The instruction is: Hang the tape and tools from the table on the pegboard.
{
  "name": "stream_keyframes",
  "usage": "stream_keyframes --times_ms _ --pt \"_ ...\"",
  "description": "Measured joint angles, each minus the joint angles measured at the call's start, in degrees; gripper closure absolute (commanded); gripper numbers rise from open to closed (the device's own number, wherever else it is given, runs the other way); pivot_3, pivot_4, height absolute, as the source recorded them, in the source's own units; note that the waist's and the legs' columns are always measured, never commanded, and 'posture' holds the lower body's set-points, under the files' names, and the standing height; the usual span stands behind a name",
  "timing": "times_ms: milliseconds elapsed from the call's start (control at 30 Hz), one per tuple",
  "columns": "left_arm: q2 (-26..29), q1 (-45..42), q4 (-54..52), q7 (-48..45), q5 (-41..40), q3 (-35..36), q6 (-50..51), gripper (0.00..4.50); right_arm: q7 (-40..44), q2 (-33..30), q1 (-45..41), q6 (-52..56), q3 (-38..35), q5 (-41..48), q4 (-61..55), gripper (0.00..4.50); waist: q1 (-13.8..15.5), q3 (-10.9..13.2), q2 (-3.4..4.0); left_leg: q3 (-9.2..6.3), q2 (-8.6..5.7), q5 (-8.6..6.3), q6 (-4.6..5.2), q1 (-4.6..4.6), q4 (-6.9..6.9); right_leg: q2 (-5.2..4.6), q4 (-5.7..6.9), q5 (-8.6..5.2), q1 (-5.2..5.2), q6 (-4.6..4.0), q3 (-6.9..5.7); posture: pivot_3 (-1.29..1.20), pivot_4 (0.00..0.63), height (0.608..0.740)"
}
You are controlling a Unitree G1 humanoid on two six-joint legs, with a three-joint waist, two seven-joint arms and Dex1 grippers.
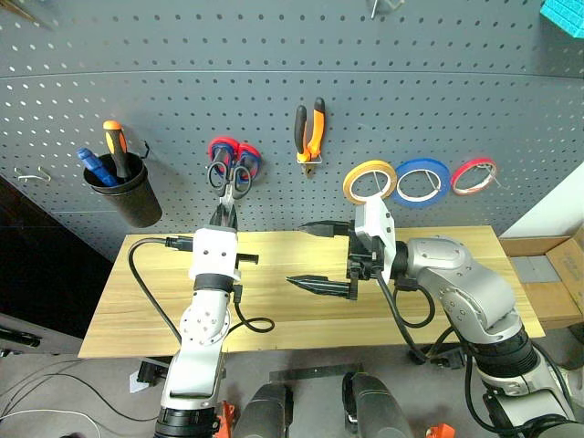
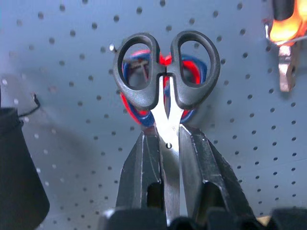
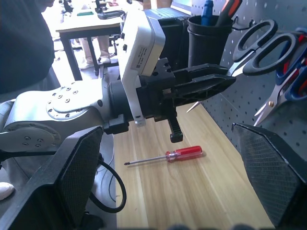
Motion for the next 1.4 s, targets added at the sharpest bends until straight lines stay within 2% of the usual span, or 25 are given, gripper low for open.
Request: stream_keyframes --times_ms 267,500,967,1167,1400 --pt "-0.2 1.9 -1.1 -0.2 2.9 -1.7 -1.6 4.3 0.1 0.0 -0.6 -0.1 0.0 0.0 0.4 0.0 0.0 -0.2 0.05 0.02 0.01 0.0 0.0 0.02 0.03 0.02 0.03 0.03 0.0 -0.02 0.02 -0.1 0.151 0.74" --pt "-1.0 1.5 -2.0 3.3 4.4 2.0 -1.5 4.3 0.6 -0.1 -1.2 -1.1 0.1 0.0 0.7 0.0 0.0 -0.3 0.07 0.03 0.01 0.0 0.0 0.04 0.04 0.03 0.05 0.05 0.0 -0.02 0.04 -0.09 0.149 0.74" --pt "-2.1 0.0 -1.5 0.5 2.9 0.8 0.1 4.3 1.3 0.2 -1.9 -1.7 1.0 -1.0 1.7 0.0 -0.1 -0.5 0.06 0.06 0.0 0.01 0.0 0.06 0.1 0.05 0.1 0.09 0.01 -0.03 0.06 -0.09 0.15 0.74" --pt "-2.3 -0.4 -0.8 0.5 2.9 1.7 0.3 4.3 -1.6 3.8 -4.5 -2.4 -0.3 -1.0 2.1 0.0 -0.2 -0.5 0.06 0.06 0.01 0.01 -0.01 0.09 0.12 0.07 0.15 0.12 0.0 -0.07 0.08 -0.09 0.151 0.74" --pt "-2.3 -0.7 0.8 0.1 2.3 1.9 2.4 4.3 -2.2 4.0 -5.7 -2.5 -1.3 -0.9 2.3 0.0 -0.2 -0.7 0.07 0.06 0.0 0.01 -0.01 0.09 0.13 0.08 0.17 0.14 0.0 -0.07 0.08 -0.09 0.15 0.74"
